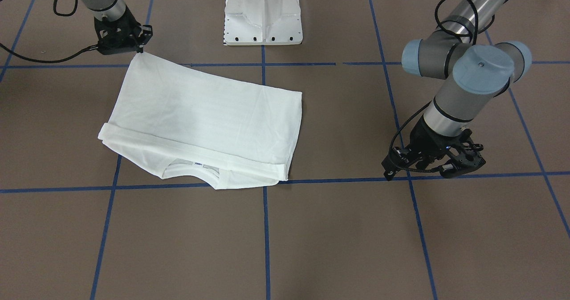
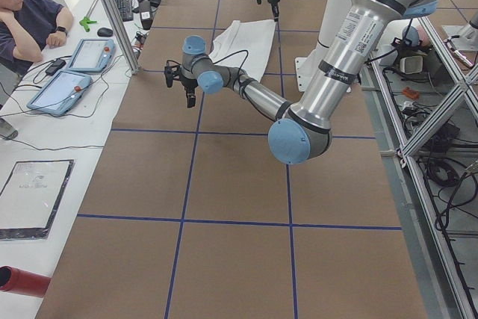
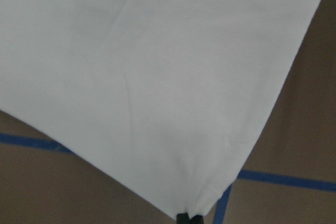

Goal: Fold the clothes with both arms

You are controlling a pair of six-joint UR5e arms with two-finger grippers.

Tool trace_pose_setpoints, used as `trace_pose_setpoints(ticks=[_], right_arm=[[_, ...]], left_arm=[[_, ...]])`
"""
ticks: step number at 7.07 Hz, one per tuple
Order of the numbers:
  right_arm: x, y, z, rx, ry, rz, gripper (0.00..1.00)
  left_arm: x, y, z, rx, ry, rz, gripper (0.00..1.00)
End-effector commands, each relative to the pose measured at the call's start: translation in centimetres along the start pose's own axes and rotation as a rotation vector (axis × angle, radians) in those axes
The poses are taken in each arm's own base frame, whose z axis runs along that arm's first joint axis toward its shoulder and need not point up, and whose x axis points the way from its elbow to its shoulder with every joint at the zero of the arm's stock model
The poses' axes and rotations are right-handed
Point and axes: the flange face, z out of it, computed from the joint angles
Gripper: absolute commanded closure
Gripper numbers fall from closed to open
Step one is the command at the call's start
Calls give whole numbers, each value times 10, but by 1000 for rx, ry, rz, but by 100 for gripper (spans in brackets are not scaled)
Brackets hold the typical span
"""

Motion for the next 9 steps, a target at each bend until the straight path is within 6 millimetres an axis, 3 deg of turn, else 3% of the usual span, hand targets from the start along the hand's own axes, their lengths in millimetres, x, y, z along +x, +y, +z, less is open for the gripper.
trace_pose_setpoints(ticks=[1, 2, 3, 4, 5, 6, 7, 8, 9], right_arm=[[-60, 87, 27, -90, -8, -16, 100], [-68, 104, 37, -101, 4, -32, 100], [-70, 108, 40, -103, 8, -34, 100], [-75, 99, 29, -82, -20, -14, 40], [-93, 77, 8, -29, -84, 10, 0], [-102, 46, -20, 45, -142, 30, 0], [-116, 15, -57, 128, -216, 57, 0], [-117, -11, -87, 198, -259, 87, 0], [-121, -30, -116, 257, -304, 104, 0]], left_arm=[[1, 1, -1, 0, 2, 3, 1], [0, 0, 0, 1, 0, 4, 1], [0, 1, 1, -2, 1, 5, 1], [2, 2, 0, -1, 4, 8, 1], [12, 4, -3, 0, 20, 20, 1], [30, 26, -10, -23, 55, 53, 1], [52, 66, -13, -65, 91, 89, 0], [72, 109, -10, -117, 115, 85, 0], [92, 157, 5, -184, 121, 26, 0]])
